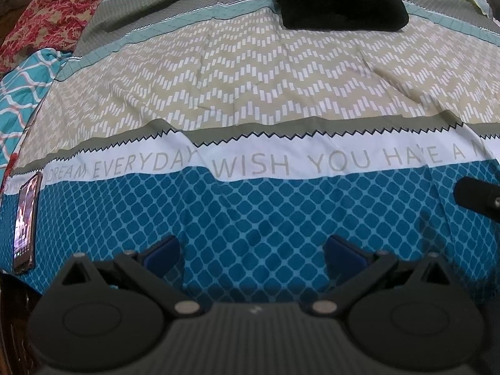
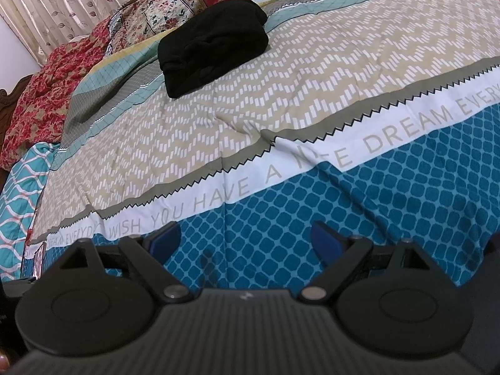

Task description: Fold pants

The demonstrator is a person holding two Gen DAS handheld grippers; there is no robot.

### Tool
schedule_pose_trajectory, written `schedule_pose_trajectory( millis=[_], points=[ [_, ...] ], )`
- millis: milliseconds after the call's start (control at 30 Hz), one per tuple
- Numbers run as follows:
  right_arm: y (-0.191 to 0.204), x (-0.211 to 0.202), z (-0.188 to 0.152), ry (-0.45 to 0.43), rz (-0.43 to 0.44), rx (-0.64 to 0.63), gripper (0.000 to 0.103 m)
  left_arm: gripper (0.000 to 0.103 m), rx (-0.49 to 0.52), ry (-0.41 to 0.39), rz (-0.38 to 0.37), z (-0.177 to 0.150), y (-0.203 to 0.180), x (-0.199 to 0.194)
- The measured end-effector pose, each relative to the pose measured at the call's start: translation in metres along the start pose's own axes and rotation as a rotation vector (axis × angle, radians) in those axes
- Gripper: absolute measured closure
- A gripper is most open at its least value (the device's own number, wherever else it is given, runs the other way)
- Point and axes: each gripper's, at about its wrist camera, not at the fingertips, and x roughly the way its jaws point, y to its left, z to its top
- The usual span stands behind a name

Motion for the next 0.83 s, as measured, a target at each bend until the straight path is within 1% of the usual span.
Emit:
schedule_pose_trajectory(
  millis=[567, 767, 833],
  points=[
    [-0.0013, 0.0013, -0.0017, 0.003, -0.001, 0.004, 0.011, 0.000, -0.001, 0.011, -0.001, 0.0002, -0.0015, 0.0021],
    [-0.0005, 0.0014, -0.0027, -0.004, -0.005, 0.002, 0.011, 0.000, 0.008, 0.001, -0.048, 0.0010, -0.0019, -0.0004],
    [0.0007, 0.0007, -0.0029, -0.018, -0.010, -0.008, 0.011, 0.000, 0.016, -0.002, -0.050, 0.0024, -0.0039, -0.0011]
  ],
)
